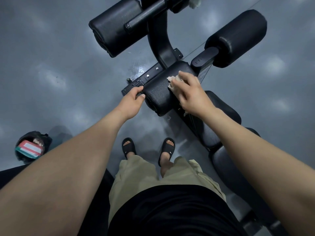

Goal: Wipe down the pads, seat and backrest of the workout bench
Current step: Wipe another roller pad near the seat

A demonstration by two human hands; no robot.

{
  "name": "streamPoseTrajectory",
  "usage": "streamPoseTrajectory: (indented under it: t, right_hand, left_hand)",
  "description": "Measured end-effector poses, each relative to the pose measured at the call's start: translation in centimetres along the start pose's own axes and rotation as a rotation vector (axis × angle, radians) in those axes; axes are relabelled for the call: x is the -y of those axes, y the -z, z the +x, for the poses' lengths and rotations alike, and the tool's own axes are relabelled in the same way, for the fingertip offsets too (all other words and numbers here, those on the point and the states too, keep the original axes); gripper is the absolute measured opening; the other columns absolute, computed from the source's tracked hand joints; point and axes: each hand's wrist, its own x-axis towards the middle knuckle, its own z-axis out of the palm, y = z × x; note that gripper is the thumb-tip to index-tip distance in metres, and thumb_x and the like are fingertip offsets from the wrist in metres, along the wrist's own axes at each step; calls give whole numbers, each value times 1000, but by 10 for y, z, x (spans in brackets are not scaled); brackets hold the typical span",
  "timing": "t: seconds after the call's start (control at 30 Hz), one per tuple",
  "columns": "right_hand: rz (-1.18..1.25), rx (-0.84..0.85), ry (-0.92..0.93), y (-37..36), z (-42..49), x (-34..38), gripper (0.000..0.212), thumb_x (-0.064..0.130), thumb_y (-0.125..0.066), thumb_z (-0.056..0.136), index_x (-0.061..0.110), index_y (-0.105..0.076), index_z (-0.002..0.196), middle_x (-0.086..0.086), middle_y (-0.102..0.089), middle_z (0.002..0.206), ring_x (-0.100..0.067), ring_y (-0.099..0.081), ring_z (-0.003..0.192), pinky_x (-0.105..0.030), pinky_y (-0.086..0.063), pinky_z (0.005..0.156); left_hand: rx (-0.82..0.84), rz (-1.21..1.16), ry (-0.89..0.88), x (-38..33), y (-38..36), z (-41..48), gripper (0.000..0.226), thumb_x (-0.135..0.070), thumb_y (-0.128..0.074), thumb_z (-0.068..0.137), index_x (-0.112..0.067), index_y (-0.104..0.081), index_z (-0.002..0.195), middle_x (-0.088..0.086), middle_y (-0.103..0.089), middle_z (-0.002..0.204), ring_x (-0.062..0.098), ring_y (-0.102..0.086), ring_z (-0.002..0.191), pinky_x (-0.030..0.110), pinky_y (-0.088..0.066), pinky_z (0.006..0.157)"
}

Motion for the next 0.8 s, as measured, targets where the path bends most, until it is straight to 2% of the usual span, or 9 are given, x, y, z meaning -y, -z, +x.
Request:
streamPoseTrajectory:
  t: [0.13,0.23,0.33,0.43,0.5,0.57,0.63,0.73,0.8]
  right_hand:
    - [84,-6,-118,-3,-1,12,51,16,-66,92,7,-54,141,-11,-55,133,-29,-47,122,-24,-32,109]
    - [98,13,-81,-16,-4,26,47,17,-70,89,7,-60,133,-9,-59,124,-29,-50,113,-19,-30,102]
    - [91,-13,-20,-34,-10,41,38,14,-72,87,9,-66,124,-9,-60,118,-30,-52,103,-29,-42,97]
    - [85,-58,22,-48,-17,57,34,13,-72,87,10,-69,121,-10,-59,117,-32,-52,96,-37,-50,87]
    - [70,-70,50,-56,-20,65,30,13,-70,89,11,-69,120,-9,-59,116,-32,-50,92,-42,-52,80]
    - [27,-56,85,-64,-24,70,27,14,-65,92,11,-68,119,-9,-58,117,-31,-47,90,-44,-51,75]
    - [-20,1,149,-73,-32,73,25,13,-63,94,11,-68,119,-9,-58,117,-30,-46,91,-45,-50,75]
    - [-15,9,161,-78,-47,80,25,15,-63,96,10,-68,119,-10,-58,115,-28,-49,93,-39,-50,80]
    - [36,-131,35,-71,-51,81,28,14,-65,94,8,-68,121,-12,-58,115,-30,-54,97,-37,-49,86]
  left_hand:
    - [-5,38,-6,3,-3,1,45,-26,-48,105,-23,-41,149,0,-54,141,15,-54,126,16,-36,96]
    - [17,89,-3,8,2,5,51,-7,-41,102,-26,-40,149,4,-58,128,18,-57,111,1,-39,66]
    - [60,133,-15,6,8,8,64,8,-32,95,-24,-38,150,6,-51,143,19,-52,128,-2,-37,58]
    - [95,162,-31,5,14,10,67,12,-31,93,-21,-37,151,6,-47,149,21,-50,133,0,-39,57]
    - [122,179,-42,8,18,12,64,7,-35,95,-24,-37,151,7,-48,149,17,-58,122,2,-38,54]
    - [134,194,-52,10,20,15,57,-4,-41,98,-28,-39,149,10,-52,145,7,-61,87,4,-37,51]
    - [138,205,-64,12,21,16,54,-12,-46,98,-29,-41,148,10,-53,143,8,-56,78,7,-38,57]
    - [167,227,-113,14,25,19,52,-15,-48,99,-26,-40,148,3,-44,148,18,-58,104,18,-40,82]
    - [186,259,-153,15,27,19,53,-9,-45,98,-24,-39,149,-1,-37,152,17,-55,114,18,-40,84]
